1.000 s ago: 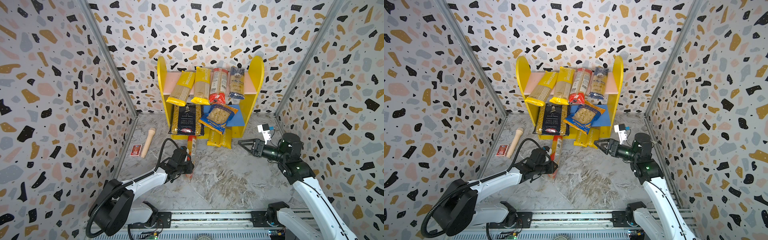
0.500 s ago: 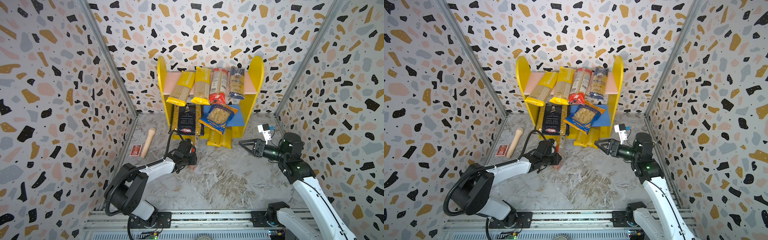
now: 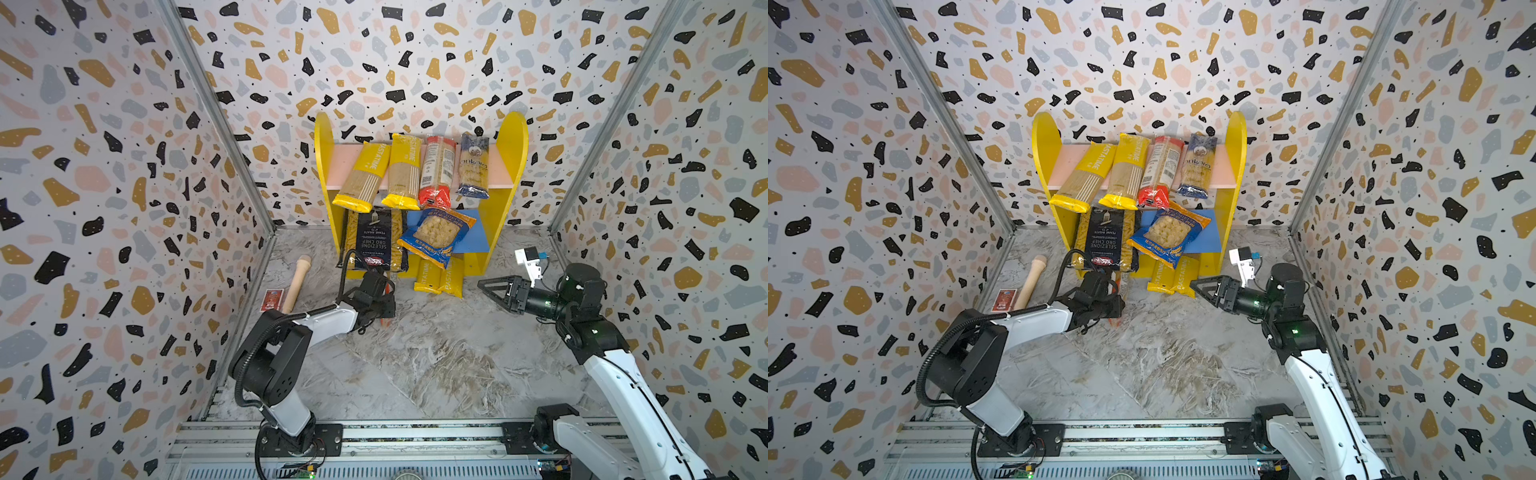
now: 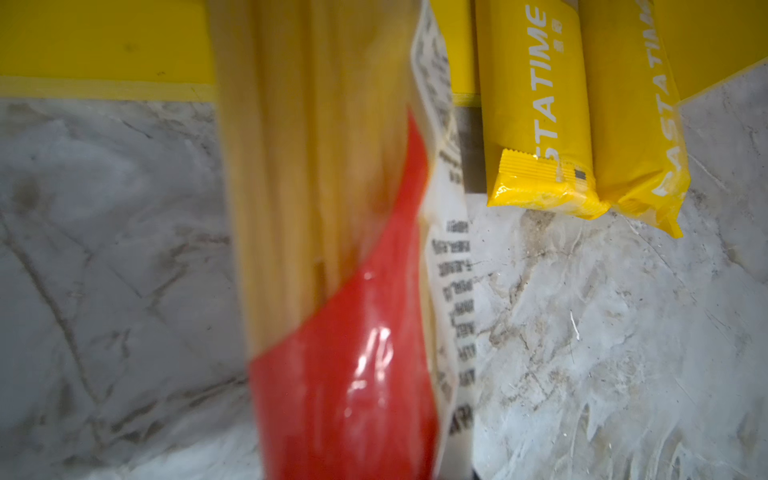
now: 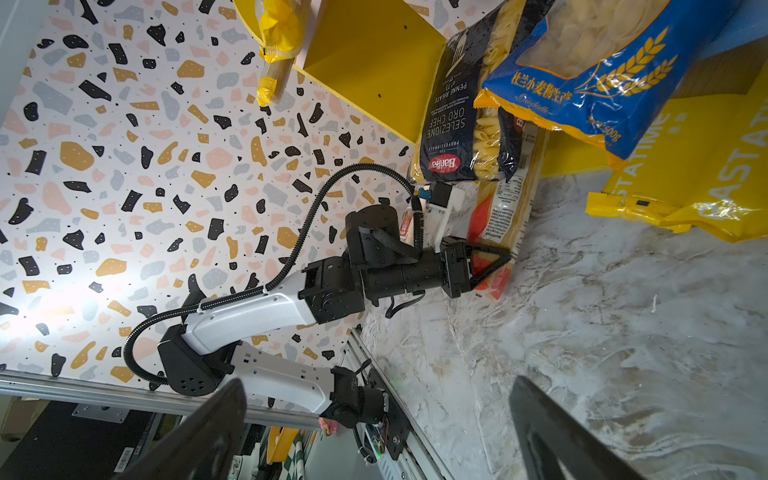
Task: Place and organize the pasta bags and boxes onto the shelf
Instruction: 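Carry the spaghetti pack with the left gripper to the lower shelf front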
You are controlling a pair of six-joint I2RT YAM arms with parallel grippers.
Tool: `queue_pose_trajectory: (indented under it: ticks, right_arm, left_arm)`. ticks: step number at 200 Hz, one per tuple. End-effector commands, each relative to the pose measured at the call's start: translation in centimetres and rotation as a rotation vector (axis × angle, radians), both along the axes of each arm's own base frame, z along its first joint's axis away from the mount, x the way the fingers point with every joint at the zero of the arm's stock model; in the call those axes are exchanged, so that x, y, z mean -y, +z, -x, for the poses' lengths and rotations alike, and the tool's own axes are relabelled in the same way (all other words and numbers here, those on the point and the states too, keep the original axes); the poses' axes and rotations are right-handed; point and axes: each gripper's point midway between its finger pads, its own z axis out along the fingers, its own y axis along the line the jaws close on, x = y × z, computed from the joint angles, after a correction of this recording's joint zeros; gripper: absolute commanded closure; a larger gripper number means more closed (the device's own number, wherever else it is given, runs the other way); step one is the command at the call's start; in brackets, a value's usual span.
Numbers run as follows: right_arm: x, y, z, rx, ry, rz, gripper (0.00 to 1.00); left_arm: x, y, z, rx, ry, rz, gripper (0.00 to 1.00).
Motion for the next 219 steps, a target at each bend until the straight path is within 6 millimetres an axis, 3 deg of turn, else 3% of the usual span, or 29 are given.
queue_pose_trajectory:
  ticks: [1,115,219]
  right_arm:
    - [0.0,1.2,0.0,0.044,0.014,-0.006,0.01]
    - [-0.1,1.0,-1.3,0.033,0.006,-0.001,0.01]
    - [-0.2,0.3,-2.3,0.015,0.002,0.006,0.01]
  left_arm:
    - [1.2,7.4,-5.1,0.274,0.023,0.089,1.0]
    - [-1.0,8.3,-9.3,0.308,0.093,0.086,1.0]
    - [-3.0,6.4,-11.7,0.295,0.144,0.068,1.0]
